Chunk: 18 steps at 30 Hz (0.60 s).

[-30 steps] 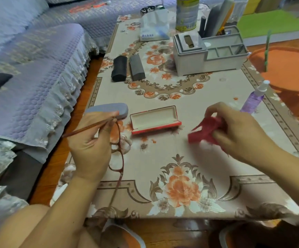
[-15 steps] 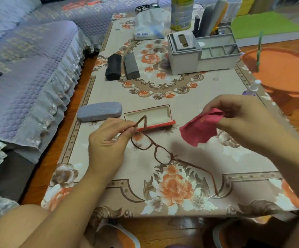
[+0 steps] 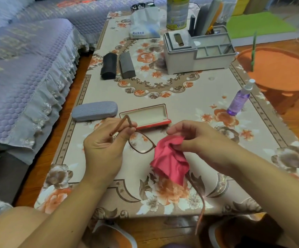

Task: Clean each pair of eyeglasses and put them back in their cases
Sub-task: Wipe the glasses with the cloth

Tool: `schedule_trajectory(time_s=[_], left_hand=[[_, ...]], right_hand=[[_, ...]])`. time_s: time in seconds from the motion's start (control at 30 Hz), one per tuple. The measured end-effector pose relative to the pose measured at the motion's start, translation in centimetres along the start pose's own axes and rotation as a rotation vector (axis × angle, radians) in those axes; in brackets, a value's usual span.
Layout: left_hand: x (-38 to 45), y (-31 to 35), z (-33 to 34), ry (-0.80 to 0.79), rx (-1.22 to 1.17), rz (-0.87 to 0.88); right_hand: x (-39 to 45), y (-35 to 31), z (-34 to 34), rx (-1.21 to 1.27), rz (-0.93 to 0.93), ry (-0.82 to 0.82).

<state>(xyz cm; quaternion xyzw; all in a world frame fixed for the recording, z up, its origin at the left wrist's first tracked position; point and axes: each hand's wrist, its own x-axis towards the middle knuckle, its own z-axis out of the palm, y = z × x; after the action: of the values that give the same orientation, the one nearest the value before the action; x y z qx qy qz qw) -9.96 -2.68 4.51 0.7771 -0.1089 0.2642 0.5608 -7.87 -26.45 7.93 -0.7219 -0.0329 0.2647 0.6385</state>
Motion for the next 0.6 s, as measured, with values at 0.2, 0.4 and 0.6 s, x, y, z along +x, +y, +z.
schedule_trajectory(time_s=[0.2, 0.4, 0.6], left_hand=[[0.0, -0.2, -0.3, 0.018, -0.058, -0.058], [0.0, 0.7, 0.0, -0.008, 0.008, 0.047], [-0.7, 0.8, 0.5, 0.026, 0.080, 0.141]], right_hand=[[-0.4, 0.0, 0.2, -0.182, -0.005, 0.100], [-1.4, -0.5, 1.1, -0.368, -0.100, -0.121], [-0.9, 0.6, 2.3, -0.248, -0.020, -0.239]])
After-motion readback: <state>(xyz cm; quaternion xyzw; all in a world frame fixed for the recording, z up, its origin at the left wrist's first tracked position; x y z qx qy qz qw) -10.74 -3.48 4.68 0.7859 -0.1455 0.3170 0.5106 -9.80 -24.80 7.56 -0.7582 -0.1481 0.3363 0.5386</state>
